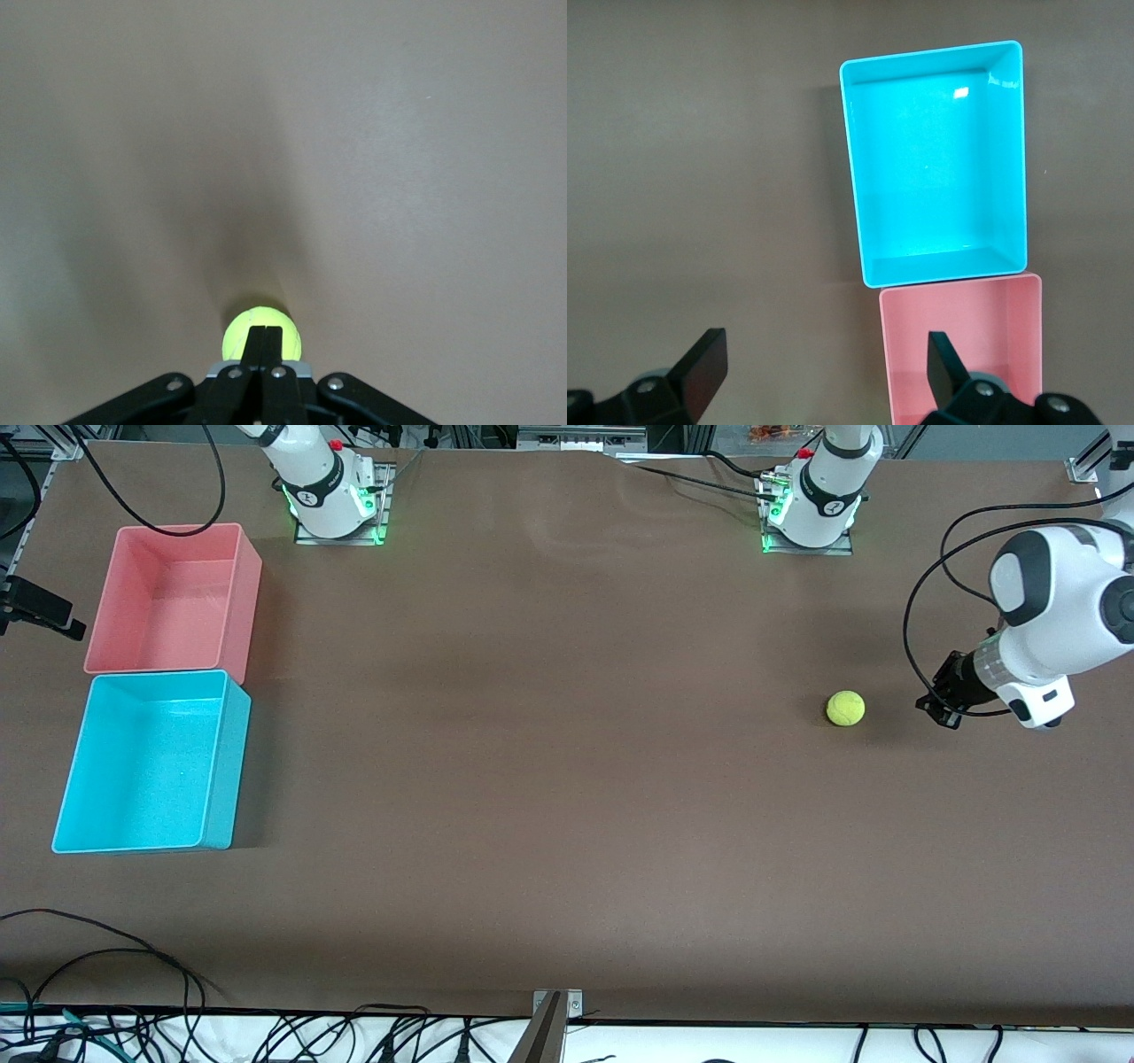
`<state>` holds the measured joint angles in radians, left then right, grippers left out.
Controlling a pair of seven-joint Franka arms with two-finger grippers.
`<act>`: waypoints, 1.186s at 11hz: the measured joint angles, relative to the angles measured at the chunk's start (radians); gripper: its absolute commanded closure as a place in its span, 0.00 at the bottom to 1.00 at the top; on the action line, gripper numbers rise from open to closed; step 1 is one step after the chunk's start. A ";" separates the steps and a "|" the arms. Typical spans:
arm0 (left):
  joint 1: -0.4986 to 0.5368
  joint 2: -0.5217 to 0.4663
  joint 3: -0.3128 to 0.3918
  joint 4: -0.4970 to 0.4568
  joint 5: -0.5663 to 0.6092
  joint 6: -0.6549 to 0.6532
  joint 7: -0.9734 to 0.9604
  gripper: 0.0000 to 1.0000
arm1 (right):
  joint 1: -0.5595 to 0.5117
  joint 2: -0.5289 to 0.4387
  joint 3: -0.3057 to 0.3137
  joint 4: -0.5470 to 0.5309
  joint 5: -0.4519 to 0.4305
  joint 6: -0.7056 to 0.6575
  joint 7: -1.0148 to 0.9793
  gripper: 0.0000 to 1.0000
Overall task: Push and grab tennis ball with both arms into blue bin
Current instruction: 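Move the left gripper down beside the tennis ball, then push the tennis ball with the left gripper toward the bins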
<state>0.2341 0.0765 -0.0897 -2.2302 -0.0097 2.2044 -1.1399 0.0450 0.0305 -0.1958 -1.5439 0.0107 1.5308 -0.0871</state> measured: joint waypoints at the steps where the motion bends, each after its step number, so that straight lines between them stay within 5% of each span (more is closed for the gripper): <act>1: 0.002 0.000 0.000 -0.050 0.000 0.069 -0.020 1.00 | 0.001 0.000 0.000 0.000 0.000 0.000 0.000 0.00; 7: 0.035 0.087 0.000 -0.214 0.000 0.384 -0.073 1.00 | 0.000 0.000 0.000 0.000 0.000 0.000 0.000 0.00; 13: 0.074 0.210 0.000 -0.257 0.000 0.566 -0.102 1.00 | 0.000 0.000 0.000 0.000 0.000 -0.001 0.000 0.00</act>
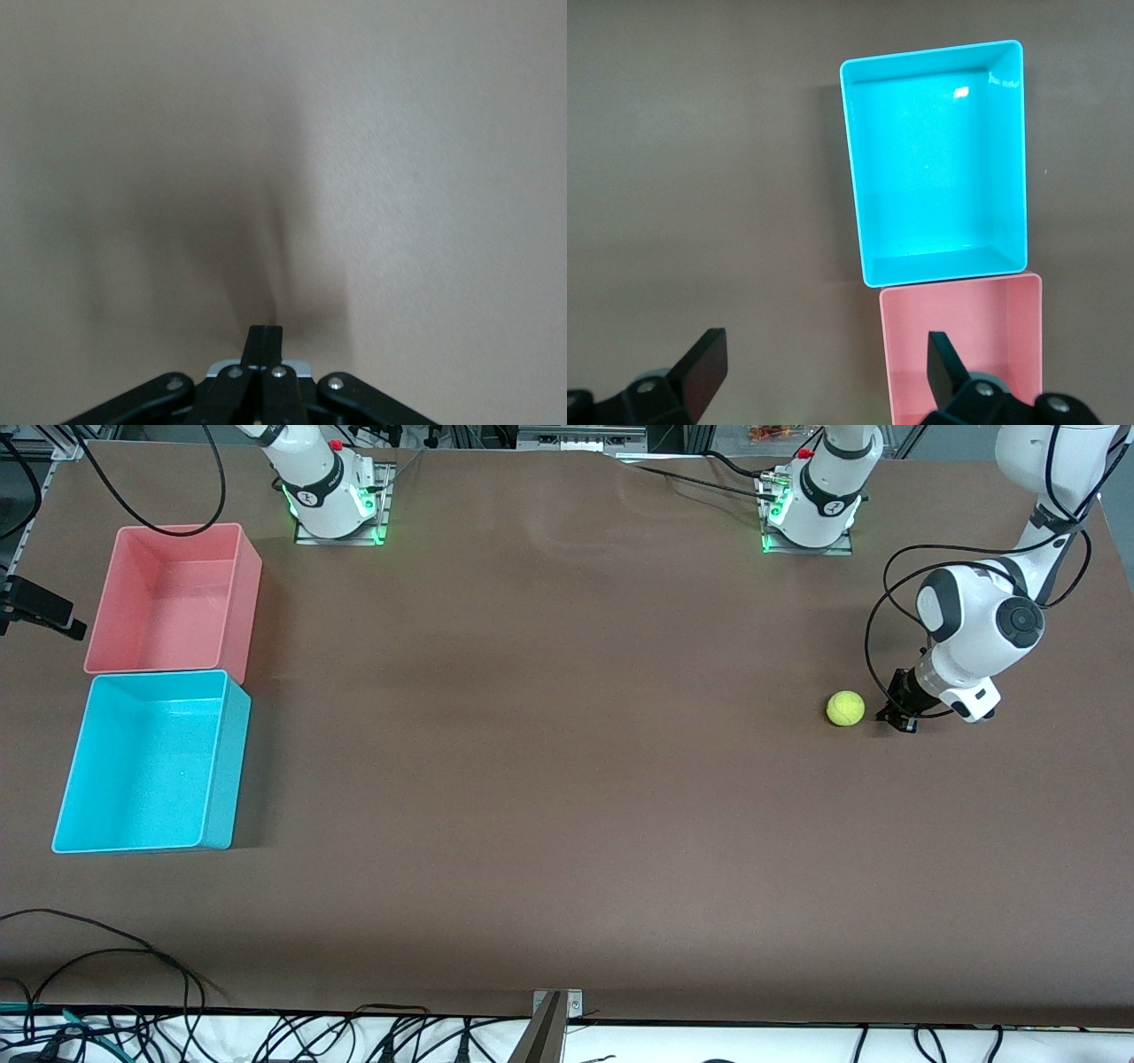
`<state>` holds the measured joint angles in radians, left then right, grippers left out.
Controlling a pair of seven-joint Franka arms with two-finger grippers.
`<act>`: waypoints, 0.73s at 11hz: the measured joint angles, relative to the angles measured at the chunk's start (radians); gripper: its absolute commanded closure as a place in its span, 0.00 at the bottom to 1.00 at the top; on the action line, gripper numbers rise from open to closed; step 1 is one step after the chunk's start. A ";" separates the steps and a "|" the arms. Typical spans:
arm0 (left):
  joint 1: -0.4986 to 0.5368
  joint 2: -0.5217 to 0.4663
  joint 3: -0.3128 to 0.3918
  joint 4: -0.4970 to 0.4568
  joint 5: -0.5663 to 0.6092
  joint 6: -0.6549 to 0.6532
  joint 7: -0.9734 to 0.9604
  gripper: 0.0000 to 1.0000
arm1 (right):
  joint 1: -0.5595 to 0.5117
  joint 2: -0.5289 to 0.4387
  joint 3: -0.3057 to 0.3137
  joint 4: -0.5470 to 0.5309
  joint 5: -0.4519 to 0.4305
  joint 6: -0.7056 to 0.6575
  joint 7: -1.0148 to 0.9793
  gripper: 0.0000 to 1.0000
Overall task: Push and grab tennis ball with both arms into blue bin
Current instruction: 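Push the tennis ball with the left gripper toward the bins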
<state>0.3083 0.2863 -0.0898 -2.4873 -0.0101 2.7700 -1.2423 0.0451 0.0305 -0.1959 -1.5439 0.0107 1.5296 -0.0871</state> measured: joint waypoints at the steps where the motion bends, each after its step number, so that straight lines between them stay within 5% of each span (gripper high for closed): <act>1: 0.023 0.000 0.000 -0.001 0.000 0.000 0.000 1.00 | 0.000 0.000 0.000 0.000 0.000 0.000 0.000 0.00; 5: 0.057 -0.002 -0.010 -0.009 0.000 0.000 -0.009 1.00 | 0.000 0.000 0.000 0.000 0.000 0.000 0.000 0.00; 8: 0.056 -0.011 -0.107 -0.020 0.000 -0.006 -0.156 1.00 | 0.000 0.000 0.000 0.000 0.000 0.000 0.000 0.00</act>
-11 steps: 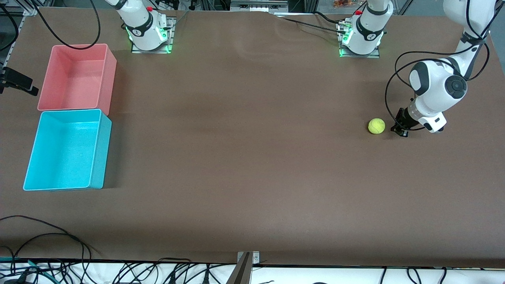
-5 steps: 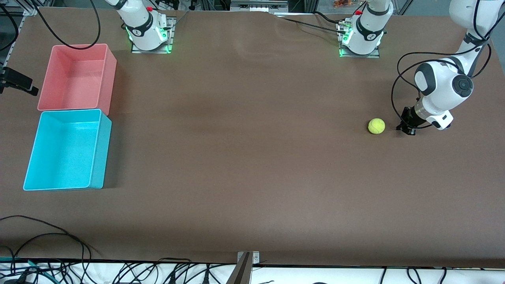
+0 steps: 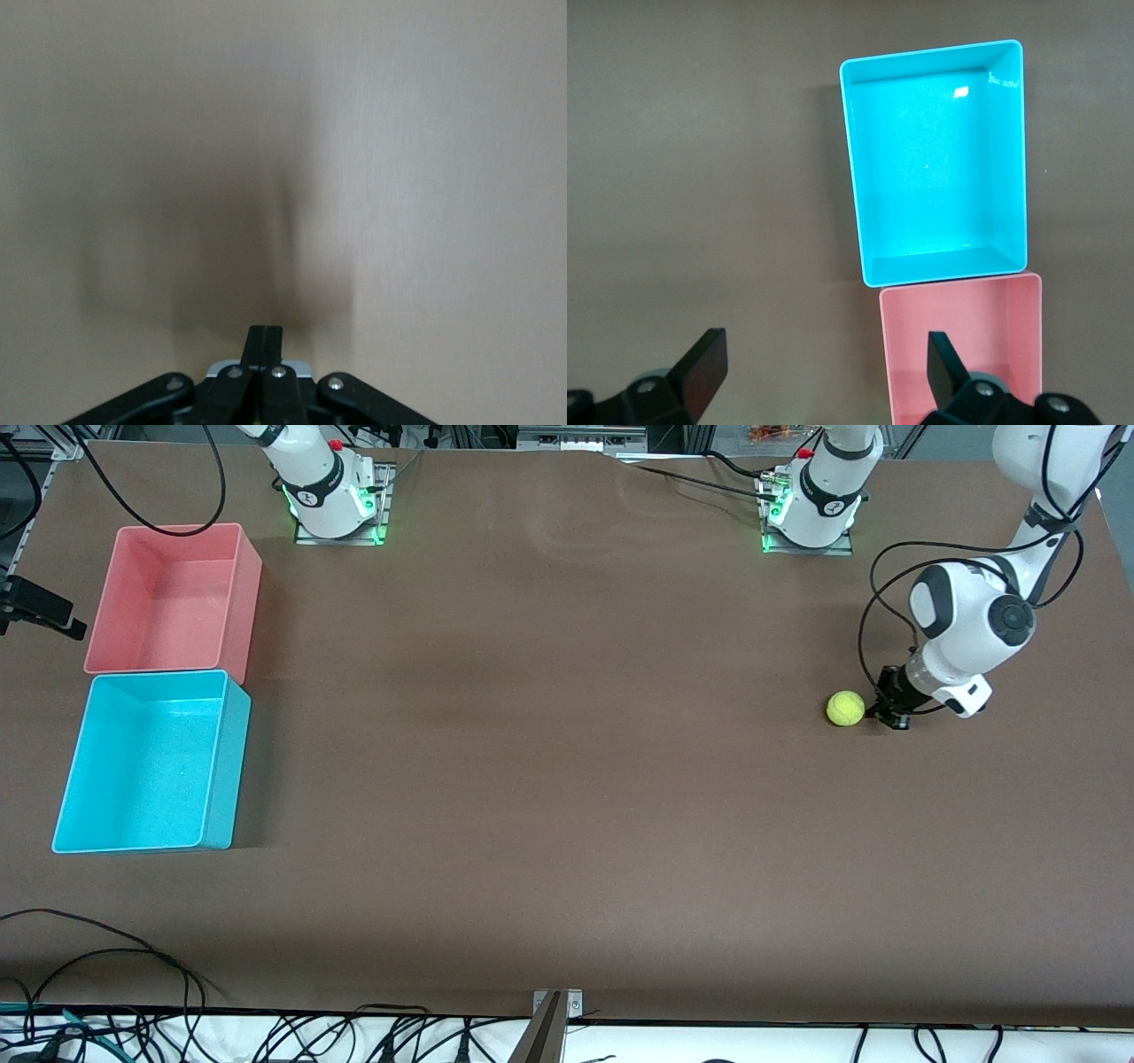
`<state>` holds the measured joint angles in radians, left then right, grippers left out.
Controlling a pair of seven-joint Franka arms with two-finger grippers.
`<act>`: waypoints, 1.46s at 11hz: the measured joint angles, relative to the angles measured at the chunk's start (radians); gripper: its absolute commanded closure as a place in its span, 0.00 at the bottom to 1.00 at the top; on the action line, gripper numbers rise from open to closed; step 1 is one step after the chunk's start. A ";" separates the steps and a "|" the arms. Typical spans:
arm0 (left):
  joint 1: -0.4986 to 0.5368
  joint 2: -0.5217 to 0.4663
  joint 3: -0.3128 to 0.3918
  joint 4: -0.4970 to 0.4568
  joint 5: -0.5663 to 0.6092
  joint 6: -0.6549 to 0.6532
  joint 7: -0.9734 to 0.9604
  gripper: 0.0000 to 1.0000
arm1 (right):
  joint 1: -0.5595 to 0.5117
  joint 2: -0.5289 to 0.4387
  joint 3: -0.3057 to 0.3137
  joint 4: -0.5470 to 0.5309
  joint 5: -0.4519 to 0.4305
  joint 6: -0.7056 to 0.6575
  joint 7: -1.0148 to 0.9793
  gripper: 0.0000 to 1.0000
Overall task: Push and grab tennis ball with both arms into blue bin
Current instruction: 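Push the tennis ball with the left gripper toward the bins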
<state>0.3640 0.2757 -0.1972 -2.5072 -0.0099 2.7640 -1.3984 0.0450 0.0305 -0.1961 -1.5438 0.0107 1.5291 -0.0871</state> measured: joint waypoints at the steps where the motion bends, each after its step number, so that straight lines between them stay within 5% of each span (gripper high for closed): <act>1: -0.002 -0.002 -0.058 -0.002 0.000 -0.003 -0.092 1.00 | 0.000 0.000 0.000 0.000 0.000 0.000 0.000 0.00; 4: -0.012 -0.005 -0.290 0.013 0.000 -0.003 -0.436 1.00 | 0.000 0.000 0.000 0.000 0.000 0.000 0.000 0.00; 6: -0.055 -0.004 -0.385 0.062 0.000 -0.038 -0.615 1.00 | 0.000 0.000 0.000 0.000 0.000 0.000 0.000 0.00; 10: -0.115 -0.023 -0.421 0.142 0.008 -0.161 -0.646 1.00 | 0.000 0.000 -0.001 0.000 0.000 -0.001 0.000 0.00; 14: 0.075 -0.031 -0.410 0.149 0.014 -0.189 -0.239 1.00 | -0.003 -0.001 -0.050 0.000 0.046 -0.001 -0.006 0.00; 15: 0.113 -0.031 -0.407 0.155 0.016 -0.192 -0.104 0.71 | -0.002 -0.001 -0.050 0.000 0.051 -0.001 -0.007 0.00; 16: 0.149 -0.031 -0.406 0.164 0.016 -0.193 0.035 0.01 | 0.000 -0.001 -0.049 0.000 0.053 -0.005 -0.007 0.00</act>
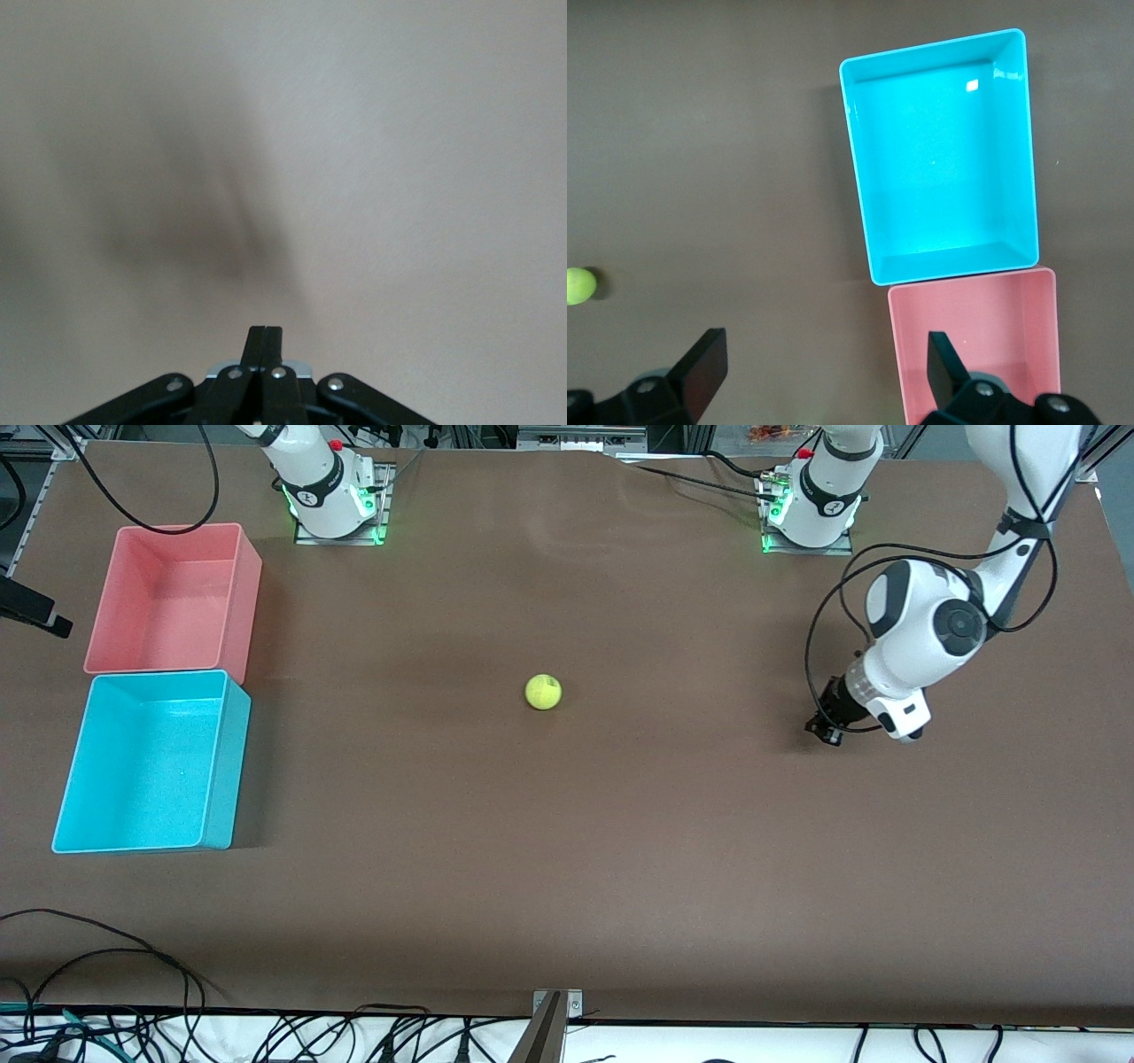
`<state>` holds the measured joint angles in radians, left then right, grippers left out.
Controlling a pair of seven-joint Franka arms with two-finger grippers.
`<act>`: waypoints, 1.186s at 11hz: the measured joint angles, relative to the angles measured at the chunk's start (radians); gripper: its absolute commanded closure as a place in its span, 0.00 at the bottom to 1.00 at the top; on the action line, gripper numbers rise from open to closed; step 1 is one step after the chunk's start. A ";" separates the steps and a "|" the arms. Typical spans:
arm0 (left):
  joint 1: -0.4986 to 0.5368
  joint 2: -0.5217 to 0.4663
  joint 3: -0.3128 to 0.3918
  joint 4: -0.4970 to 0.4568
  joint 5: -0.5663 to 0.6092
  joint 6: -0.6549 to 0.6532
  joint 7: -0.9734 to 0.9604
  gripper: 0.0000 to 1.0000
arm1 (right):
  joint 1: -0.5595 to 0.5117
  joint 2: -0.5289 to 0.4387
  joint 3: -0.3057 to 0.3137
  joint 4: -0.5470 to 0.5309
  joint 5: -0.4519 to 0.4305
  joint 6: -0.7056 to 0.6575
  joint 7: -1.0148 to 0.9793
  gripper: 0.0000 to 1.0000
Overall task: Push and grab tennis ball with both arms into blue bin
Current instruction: 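Push the tennis ball with the left gripper toward the bins, then reach the right gripper toward the ball while the left gripper withdraws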
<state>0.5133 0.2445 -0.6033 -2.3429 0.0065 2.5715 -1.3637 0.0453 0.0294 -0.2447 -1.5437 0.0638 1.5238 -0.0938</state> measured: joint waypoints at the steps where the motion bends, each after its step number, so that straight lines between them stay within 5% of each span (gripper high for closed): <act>1: 0.040 -0.001 0.000 0.020 0.000 -0.005 0.146 0.00 | 0.002 0.000 0.001 0.000 0.000 -0.009 0.000 0.00; 9: 0.118 -0.001 0.001 0.262 0.001 -0.329 0.730 0.00 | 0.181 0.012 0.010 -0.031 -0.023 -0.200 0.006 0.00; 13: 0.125 -0.001 0.003 0.382 0.002 -0.435 1.061 0.00 | 0.196 -0.030 0.007 -0.272 -0.024 -0.150 0.010 0.00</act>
<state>0.6383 0.2432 -0.6007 -1.9607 0.0082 2.1365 -0.3027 0.2408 -0.0006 -0.2381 -1.8159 0.0400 1.3738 -0.0836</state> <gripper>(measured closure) 0.000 0.000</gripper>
